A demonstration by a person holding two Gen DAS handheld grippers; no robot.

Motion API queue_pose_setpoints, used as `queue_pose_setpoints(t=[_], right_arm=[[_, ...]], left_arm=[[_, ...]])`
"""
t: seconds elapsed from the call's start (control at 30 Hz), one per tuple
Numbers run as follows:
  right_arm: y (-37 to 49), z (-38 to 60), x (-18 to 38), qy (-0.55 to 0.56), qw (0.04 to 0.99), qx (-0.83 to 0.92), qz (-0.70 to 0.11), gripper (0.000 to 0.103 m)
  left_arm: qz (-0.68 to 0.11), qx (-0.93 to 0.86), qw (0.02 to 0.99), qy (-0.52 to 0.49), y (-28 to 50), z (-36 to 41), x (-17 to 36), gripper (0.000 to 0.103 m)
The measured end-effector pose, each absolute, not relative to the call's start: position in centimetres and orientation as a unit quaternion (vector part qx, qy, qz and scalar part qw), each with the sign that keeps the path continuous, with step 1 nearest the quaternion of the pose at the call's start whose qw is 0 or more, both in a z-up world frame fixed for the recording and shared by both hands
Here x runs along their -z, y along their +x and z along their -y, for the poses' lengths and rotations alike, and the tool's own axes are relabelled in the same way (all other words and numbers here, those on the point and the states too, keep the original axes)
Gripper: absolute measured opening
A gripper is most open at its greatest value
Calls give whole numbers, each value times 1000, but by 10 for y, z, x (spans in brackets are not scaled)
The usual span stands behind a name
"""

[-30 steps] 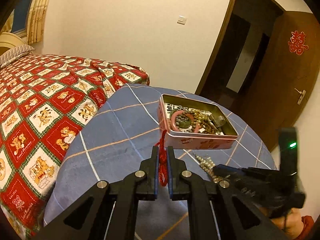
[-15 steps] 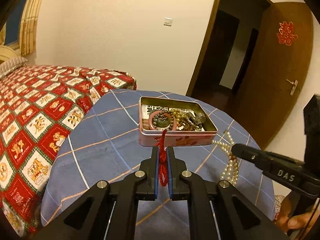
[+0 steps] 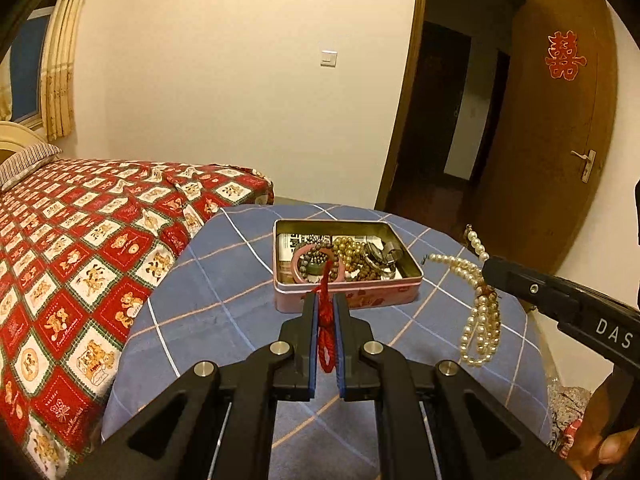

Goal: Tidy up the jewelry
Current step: 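Lift and carry the pearl necklace over the pink tin with both tools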

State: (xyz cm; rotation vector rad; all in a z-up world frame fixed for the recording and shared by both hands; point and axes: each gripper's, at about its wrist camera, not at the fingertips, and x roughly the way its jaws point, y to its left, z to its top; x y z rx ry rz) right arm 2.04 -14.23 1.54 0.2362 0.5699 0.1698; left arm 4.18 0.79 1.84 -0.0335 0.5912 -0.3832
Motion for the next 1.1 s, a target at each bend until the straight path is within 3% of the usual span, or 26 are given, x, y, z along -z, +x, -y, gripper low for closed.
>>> queue_pose_setpoints(t=[1.1], right_arm=[[88,168,-36,111,957,-65,-259,9]], left_arm=[[-287,205,935,-34,120,34,-25,6]])
